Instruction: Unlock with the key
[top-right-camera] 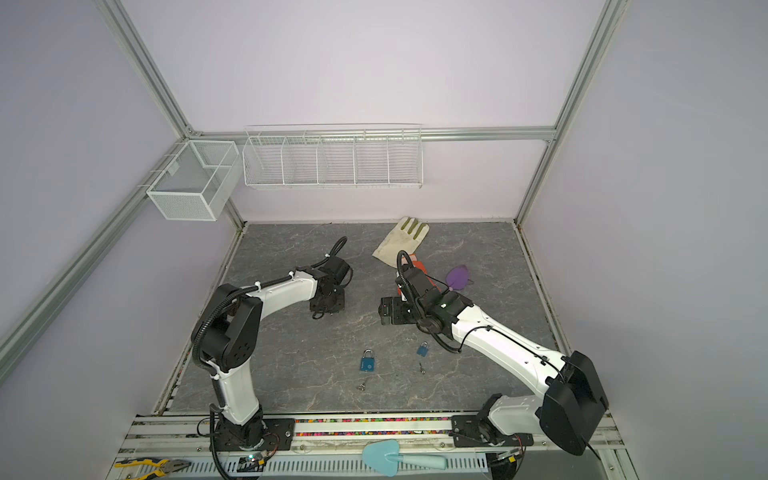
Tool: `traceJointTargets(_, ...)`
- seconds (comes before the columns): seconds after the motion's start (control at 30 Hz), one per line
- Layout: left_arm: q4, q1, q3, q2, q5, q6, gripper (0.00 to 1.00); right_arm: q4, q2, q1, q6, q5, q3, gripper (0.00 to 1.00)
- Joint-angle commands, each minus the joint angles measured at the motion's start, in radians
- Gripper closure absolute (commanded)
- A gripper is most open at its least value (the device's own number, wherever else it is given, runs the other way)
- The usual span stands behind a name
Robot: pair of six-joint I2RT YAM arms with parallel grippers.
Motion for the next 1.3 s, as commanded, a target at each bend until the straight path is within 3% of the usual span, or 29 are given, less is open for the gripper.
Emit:
traceJointTargets(0.0, -0.046, 0.004, 0.025, 0.017, 0.004, 0.013, 1.0, 0.013, 0.012, -0.01, 0.02, -0.021, -0.007, 0.05)
traceJointTargets(0.17, -0.07, 0.006, 0.041, 0.038, 0.007, 0.017, 1.0, -0.004, 0.014, -0.013, 0.024, -0.022, 0.001, 0.05)
traceJointTargets(0.6, -0.069, 0.009, 0.022, 0.018, 0.004, 0.011, 0.65, -0.033, -0.007, -0.013, 0.021, 0.002, 0.001, 0.05)
traceJointTargets(0.8, -0.079, 0.011, 0.026, -0.01, 0.023, 0.009, 0.62, -0.055, -0.003, -0.011, 0.015, 0.002, 0.018, 0.04)
traceJointTargets(1.03, -0.027, 0.009, -0.048, -0.209, 0.066, -0.049, 0.55, -0.126, 0.012, 0.027, -0.015, 0.005, 0.047, 0.03)
traceJointTargets(1.27, 0.117, -0.01, -0.254, -0.49, 0.168, -0.129, 0.53, -0.222, 0.035, 0.175, -0.001, 0.06, 0.088, 0.03)
